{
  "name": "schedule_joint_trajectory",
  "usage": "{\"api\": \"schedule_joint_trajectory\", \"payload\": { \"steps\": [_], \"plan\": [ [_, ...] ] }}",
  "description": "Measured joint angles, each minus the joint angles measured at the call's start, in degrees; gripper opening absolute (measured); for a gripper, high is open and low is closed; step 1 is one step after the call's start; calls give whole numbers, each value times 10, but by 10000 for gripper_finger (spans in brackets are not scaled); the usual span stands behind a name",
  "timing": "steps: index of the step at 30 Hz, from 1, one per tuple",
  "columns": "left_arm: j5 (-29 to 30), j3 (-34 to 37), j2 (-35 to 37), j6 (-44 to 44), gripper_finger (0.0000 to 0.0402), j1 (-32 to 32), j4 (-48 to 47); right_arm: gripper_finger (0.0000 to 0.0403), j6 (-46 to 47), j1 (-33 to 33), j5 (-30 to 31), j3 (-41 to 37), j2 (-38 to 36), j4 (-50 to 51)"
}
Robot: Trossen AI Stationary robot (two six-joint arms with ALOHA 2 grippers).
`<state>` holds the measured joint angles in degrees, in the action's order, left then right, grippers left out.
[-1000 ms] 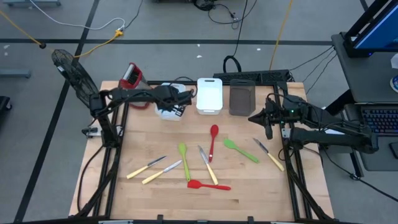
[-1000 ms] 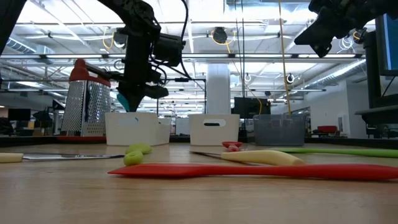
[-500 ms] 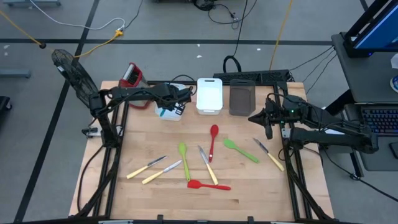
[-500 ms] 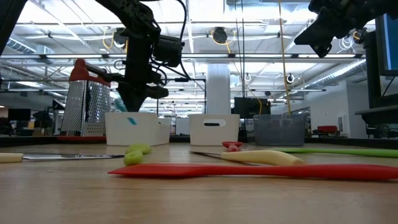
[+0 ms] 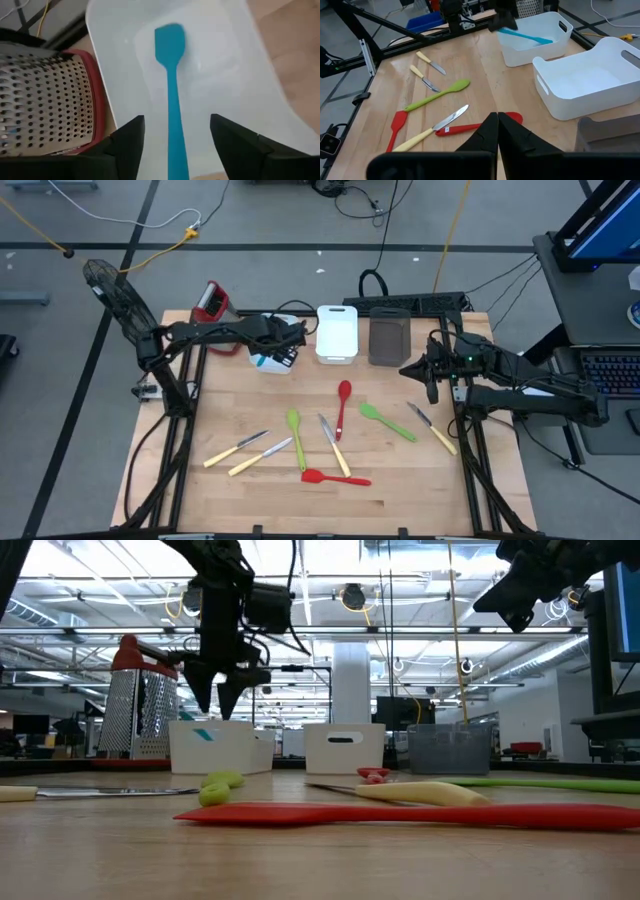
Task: Pick & Place Kitchen Items
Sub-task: Put the green spatula into the left white bin
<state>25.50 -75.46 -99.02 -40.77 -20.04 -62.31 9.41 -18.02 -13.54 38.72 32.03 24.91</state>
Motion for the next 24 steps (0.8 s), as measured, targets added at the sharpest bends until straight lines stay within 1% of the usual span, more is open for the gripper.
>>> {"api": "schedule_joint_trajectory", "payload": {
  "steps": [3,6,10,12,16,20,24],
  "plan": [
    [21,0,33,1,237,17,15,0,0,0,0,-3,0,9],
    [35,-1,68,12,232,40,52,0,9,0,-2,-18,0,10],
    [35,-1,106,61,221,80,116,0,18,4,-3,-39,0,10],
    [34,-1,118,88,217,102,140,0,16,8,-24,-51,0,7],
    [35,-1,132,105,210,150,175,0,17,16,-90,-69,2,-11],
    [32,-1,133,105,204,199,206,0,18,22,-106,-81,3,-14],
    [37,-1,133,103,198,245,235,0,21,22,-107,-102,3,-50]
  ]
}}
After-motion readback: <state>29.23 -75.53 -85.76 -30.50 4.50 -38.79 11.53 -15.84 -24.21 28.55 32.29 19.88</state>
